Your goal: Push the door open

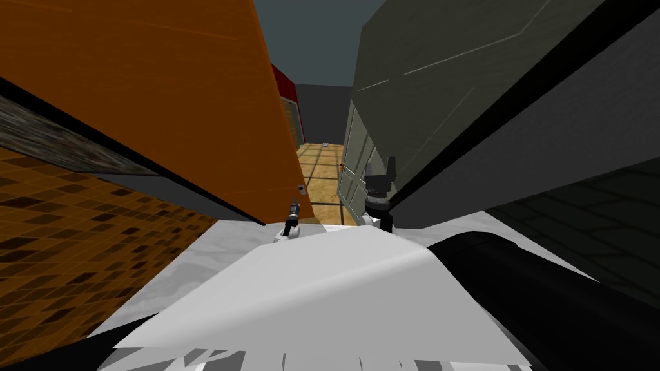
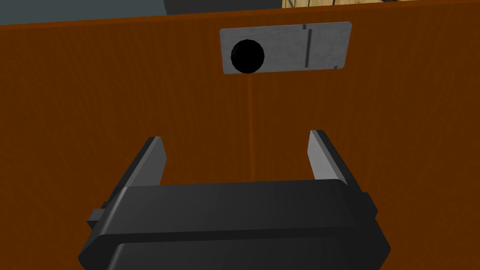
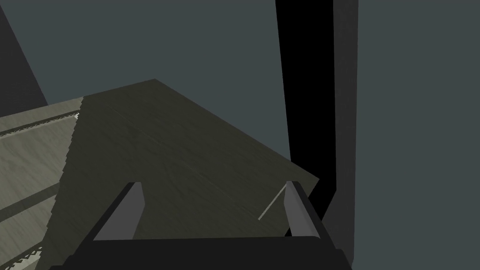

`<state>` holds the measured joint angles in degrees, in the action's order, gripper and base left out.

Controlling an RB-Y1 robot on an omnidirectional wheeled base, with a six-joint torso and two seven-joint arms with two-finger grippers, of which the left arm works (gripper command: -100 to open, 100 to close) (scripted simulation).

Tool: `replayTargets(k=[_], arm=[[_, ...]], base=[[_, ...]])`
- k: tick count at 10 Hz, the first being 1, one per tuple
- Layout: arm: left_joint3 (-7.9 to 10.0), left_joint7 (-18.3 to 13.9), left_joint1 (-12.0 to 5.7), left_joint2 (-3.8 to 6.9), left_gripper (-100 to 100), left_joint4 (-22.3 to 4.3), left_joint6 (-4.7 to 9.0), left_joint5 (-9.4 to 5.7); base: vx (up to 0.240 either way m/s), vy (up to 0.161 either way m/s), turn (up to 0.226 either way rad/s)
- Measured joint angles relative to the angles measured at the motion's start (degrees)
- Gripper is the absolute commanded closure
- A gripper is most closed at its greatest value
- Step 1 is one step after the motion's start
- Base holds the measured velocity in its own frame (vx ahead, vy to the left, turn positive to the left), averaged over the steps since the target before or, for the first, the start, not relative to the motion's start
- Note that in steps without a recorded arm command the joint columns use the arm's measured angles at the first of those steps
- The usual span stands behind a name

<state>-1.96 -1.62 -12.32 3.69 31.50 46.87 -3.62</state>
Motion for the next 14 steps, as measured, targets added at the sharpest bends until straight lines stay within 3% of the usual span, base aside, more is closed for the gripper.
replayTargets(k=[6,10,11,14], arm=[[0.45,0.3,0.4,0.49,-100,0.0,0.68,-0.27],[0.86,0.6,0.54,0.13,-100,-0.5,1.57,-0.51],[0.85,0.6,0.6,0.09,100,-0.5,1.66,-0.51],[0.85,0.6,0.44,0.15,100,-0.5,1.52,-0.5]], base=[[0.192,-0.002,-0.026],[0.184,-0.009,-0.014],[-0.017,-0.002,-0.01],[-0.019,0.003,-0.006]])
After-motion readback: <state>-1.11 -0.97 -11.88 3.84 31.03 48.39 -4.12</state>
